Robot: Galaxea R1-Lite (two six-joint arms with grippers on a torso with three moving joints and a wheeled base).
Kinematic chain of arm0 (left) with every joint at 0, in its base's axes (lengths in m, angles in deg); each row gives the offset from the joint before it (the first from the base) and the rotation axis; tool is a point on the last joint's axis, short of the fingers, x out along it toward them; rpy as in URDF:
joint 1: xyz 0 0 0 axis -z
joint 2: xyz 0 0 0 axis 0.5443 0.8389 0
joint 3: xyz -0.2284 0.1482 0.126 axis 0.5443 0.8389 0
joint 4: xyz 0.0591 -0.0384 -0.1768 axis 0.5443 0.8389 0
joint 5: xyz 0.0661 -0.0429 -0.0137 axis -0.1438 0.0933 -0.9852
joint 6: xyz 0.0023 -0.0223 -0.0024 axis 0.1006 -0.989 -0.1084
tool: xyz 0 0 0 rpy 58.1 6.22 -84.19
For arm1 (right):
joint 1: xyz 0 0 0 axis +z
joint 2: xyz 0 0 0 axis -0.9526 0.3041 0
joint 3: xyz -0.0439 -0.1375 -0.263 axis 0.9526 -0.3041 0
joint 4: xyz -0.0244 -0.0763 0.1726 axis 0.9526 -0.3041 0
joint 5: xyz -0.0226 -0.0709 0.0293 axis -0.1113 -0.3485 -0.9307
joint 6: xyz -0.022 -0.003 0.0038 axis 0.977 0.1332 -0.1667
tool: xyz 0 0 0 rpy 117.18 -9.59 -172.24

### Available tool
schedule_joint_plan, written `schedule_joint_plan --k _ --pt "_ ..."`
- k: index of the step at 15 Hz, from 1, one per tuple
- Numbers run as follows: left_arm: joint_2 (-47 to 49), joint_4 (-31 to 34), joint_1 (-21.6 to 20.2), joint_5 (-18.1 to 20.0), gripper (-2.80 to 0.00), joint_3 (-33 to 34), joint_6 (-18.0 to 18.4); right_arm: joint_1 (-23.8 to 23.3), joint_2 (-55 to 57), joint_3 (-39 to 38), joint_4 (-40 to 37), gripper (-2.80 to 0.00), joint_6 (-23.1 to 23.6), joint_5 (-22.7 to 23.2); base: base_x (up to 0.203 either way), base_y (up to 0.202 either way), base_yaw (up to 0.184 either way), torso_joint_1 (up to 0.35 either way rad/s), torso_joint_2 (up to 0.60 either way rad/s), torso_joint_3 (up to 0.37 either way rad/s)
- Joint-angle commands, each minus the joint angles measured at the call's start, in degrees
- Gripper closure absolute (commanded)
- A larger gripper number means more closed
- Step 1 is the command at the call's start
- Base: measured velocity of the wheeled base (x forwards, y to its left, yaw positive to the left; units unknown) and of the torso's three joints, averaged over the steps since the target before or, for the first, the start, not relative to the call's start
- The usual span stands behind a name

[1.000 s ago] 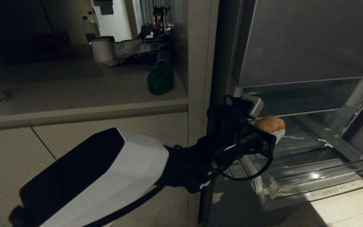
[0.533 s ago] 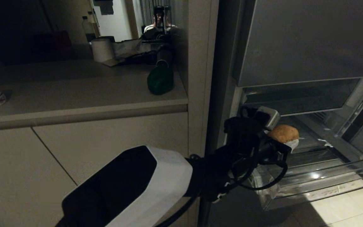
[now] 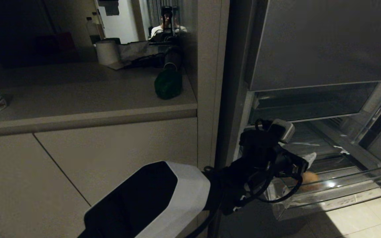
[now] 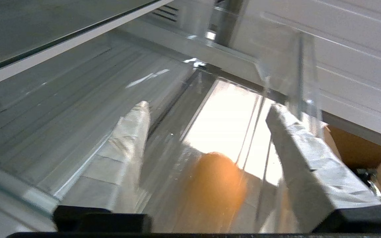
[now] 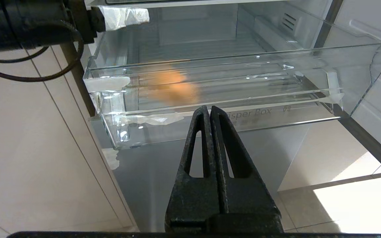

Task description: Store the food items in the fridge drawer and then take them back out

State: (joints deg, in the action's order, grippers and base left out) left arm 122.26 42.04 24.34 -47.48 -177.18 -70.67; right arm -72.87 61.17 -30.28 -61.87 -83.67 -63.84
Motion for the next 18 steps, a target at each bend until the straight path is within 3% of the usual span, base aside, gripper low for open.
schedule_joint_plan --k 1,4,6,12,18 --pt "0.2 -0.4 0.0 -0.1 -2.8 -0.1 -0.1 0.0 0.1 -1.8 0.0 0.0 0.0 0.0 0.0 0.0 0.0 0.0 0.0 0.0" --pt "-1.4 -0.7 -0.1 -3.2 -2.8 0.4 -0.2 0.0 0.1 -1.8 0.0 0.0 0.0 0.0 0.0 0.0 0.0 0.0 0.0 0.0" --pt "-5.3 -0.7 -0.3 -5.4 -2.8 4.5 -0.1 0.0 0.1 -1.8 0.0 0.0 0.0 0.0 0.0 0.0 0.0 0.0 0.0 0.0" --pt "-28.0 -3.7 -5.1 -6.8 -2.8 34.6 0.1 0.0 0.1 -1.8 0.0 0.0 0.0 0.0 0.0 0.0 0.0 0.0 0.0 0.0" --pt "-54.4 -7.1 -14.1 -7.8 -2.8 53.6 0.8 0.0 0.1 -1.8 0.0 0.0 0.0 0.0 0.0 0.0 0.0 0.0 0.0 0.0"
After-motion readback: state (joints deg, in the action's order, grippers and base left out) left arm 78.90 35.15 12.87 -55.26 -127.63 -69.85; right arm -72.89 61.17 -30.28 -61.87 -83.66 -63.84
